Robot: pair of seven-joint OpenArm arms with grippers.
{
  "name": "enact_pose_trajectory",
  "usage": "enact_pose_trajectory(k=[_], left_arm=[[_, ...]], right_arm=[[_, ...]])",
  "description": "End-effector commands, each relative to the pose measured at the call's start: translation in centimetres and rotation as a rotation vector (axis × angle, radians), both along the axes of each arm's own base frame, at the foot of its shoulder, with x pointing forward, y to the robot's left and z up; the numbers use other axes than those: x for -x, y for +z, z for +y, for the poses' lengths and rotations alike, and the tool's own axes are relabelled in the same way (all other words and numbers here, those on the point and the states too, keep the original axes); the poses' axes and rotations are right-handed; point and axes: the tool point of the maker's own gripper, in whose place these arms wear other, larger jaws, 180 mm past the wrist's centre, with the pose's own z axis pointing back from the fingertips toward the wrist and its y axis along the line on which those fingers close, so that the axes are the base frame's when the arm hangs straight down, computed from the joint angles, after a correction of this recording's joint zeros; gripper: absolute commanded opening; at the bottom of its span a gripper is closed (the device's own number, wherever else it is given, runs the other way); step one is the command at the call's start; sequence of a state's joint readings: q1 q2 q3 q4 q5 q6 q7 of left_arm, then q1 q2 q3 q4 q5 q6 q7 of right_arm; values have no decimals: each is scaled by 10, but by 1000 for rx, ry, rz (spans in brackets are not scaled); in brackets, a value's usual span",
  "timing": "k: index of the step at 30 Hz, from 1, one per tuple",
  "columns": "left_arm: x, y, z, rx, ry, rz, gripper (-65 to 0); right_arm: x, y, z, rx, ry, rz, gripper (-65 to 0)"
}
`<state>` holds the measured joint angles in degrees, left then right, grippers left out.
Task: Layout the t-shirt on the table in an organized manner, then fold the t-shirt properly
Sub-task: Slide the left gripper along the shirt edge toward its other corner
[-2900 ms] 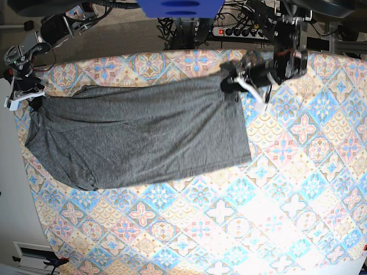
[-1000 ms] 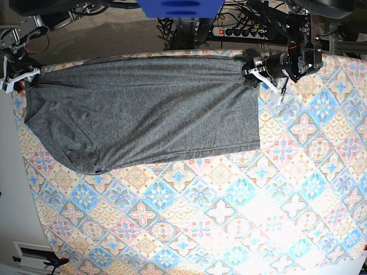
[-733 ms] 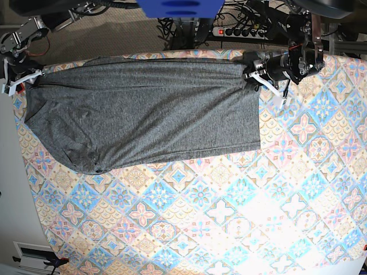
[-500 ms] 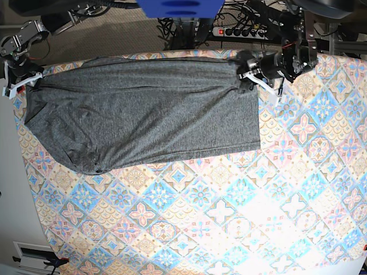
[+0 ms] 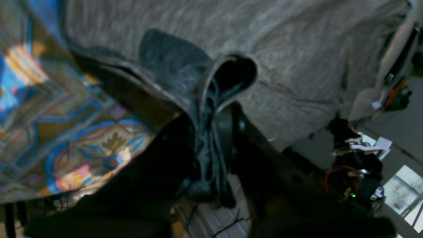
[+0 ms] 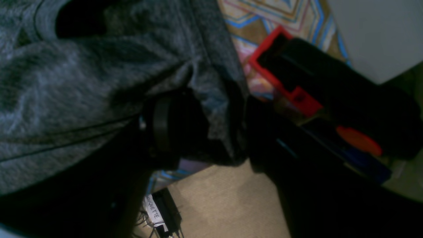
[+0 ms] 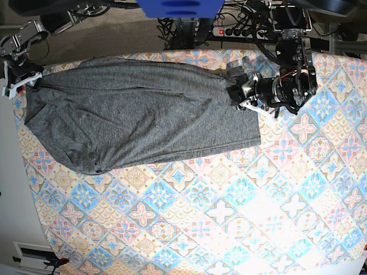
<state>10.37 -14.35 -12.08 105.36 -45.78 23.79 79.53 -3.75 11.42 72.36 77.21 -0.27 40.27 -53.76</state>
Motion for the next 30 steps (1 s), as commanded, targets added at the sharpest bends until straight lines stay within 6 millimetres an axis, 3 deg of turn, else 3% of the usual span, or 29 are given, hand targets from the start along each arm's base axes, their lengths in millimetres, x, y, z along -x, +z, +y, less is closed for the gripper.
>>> enact_pose_trajectory(k=[1,5,11,15,18,24,27,30], left_arm=[[-1,8,1,4,-8,-22,-650],[0,8,3,-10,-23,-22,-650],[12,2,-15,-24,-140,6,-650],[13,-1,-15,-48,-134,22,-650],[17,-13,-4,-162,-106,56,-650],[48,-41,-11,-433,-275,93,-650],[51,-45,-19,-471,-290,89,-650],[50,-44,-15,-466,-232,98,-540]], right_arm=[[-3,12,-12,39,-3,-10,-357],[-3,12,-12,40,-3,-12,-357],[-3,12,-12,40,-3,-13,-357],[-3,12,-12,39,-3,-13,-357],[-3,12,-11,38,-3,-13,-357],[-3,11,-11,34,-4,-12,-357],[-4,9,-9,33,10,-6,-357],[-6,9,-7,33,16,-6,-357]])
